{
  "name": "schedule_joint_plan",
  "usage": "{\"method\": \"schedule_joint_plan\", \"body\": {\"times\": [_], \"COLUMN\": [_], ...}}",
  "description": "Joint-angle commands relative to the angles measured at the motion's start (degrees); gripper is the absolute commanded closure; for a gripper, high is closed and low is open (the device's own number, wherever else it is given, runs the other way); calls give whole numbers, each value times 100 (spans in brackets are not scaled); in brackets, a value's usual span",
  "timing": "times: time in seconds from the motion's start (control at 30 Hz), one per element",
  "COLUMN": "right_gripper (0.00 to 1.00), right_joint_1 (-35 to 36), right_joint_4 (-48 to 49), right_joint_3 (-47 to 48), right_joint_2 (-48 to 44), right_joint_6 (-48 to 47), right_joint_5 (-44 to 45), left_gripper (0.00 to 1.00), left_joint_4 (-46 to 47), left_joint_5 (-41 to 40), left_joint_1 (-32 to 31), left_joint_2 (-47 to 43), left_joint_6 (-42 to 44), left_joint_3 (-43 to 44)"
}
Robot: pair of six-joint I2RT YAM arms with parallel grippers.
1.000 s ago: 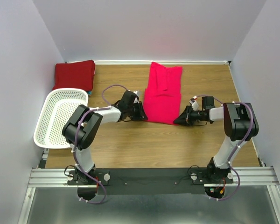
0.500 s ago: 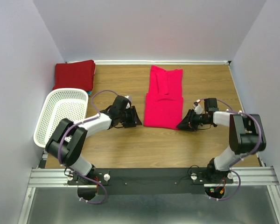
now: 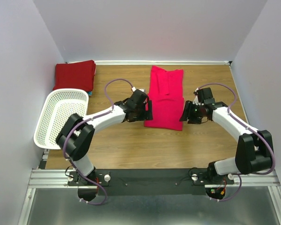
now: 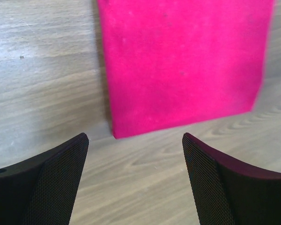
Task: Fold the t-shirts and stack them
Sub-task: Fold the tshirt
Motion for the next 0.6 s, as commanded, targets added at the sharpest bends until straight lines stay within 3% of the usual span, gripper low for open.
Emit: {"method": "schedule_joint_plan", "body": {"times": [0.0, 0.13, 0.37, 0.57], "right_gripper": [37, 27, 26, 26], "right_joint_1": [172, 260, 357, 392], "right_joint_4": [-640, -667, -676, -667], "right_joint_3": [58, 14, 93, 67], "right_joint_2": [-20, 41, 156, 182], "right_joint_6": [-46, -11, -2, -10], "right_joint_5": [1035, 1158, 1246, 1246], "left_gripper": [11, 11, 13, 26], "left_joint_4": [-778, -1051, -1174, -1403], "left_joint_5": [-946, -1203, -1159, -1229], "left_joint_1": [-173, -253, -341, -437], "left_joint_2": [485, 810, 1267, 1470], "left_joint_6": [326, 537, 722, 757], "left_joint_3": [457, 800, 1055, 1275]}}
